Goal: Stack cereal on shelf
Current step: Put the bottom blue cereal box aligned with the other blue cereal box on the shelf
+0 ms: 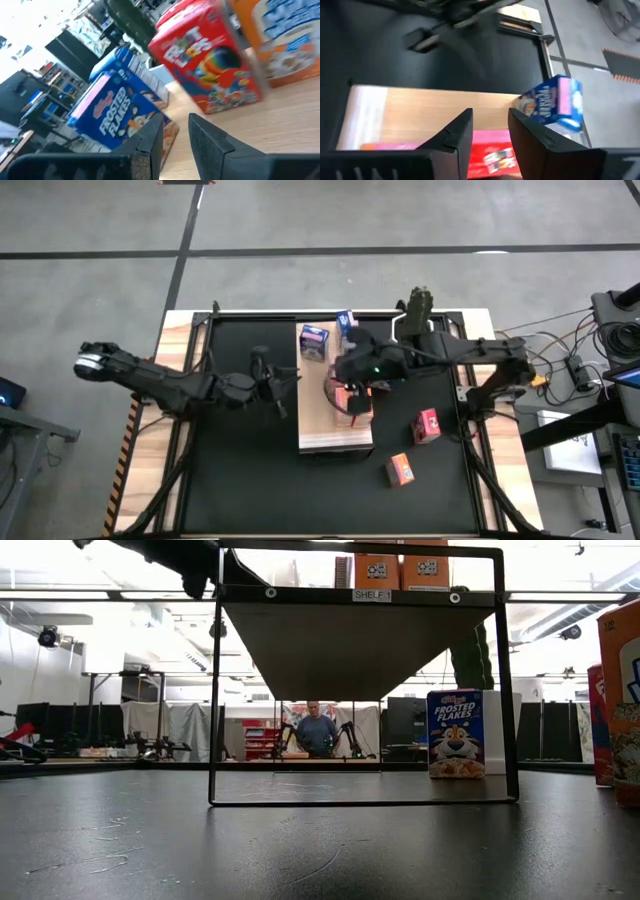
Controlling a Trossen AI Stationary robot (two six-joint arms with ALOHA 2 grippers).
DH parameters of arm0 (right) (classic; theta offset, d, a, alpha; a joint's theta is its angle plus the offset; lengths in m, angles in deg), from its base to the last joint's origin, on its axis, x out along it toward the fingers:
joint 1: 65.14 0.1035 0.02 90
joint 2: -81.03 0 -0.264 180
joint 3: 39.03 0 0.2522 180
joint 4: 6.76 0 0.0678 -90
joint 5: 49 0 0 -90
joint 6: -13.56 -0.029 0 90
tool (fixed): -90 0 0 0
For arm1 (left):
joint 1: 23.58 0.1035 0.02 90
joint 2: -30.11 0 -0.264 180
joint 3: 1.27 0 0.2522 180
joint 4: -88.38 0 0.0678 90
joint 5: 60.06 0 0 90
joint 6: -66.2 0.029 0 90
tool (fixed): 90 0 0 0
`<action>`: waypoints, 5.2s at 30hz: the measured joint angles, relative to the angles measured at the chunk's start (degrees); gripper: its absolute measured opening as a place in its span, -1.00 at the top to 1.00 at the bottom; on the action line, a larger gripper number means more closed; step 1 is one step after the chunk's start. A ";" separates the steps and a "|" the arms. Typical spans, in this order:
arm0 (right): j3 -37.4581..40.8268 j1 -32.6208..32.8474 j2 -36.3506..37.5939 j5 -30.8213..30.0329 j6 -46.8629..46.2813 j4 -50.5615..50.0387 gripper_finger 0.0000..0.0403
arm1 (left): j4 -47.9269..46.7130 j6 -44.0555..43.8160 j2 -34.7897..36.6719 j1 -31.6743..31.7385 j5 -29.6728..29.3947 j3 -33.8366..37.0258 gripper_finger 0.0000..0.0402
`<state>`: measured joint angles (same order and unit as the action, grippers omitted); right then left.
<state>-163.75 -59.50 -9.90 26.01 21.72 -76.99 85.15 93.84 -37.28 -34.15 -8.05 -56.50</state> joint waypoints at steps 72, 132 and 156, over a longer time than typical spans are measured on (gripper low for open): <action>62.05 5.10 42.81 4.48 2.90 48.22 0.74 | 7.77 0.53 -8.48 25.15 32.01 0.02 1.00; 62.05 5.10 42.77 4.50 0.53 48.19 0.74 | 16.92 -2.04 -15.96 30.46 33.61 -1.25 1.00; 62.12 5.10 42.77 4.52 -0.06 48.16 0.74 | 19.95 -1.14 -15.96 31.90 36.03 -1.25 1.00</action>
<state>-101.63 -54.40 32.87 30.54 21.66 -28.84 105.09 92.70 -53.24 -2.25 27.98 -57.75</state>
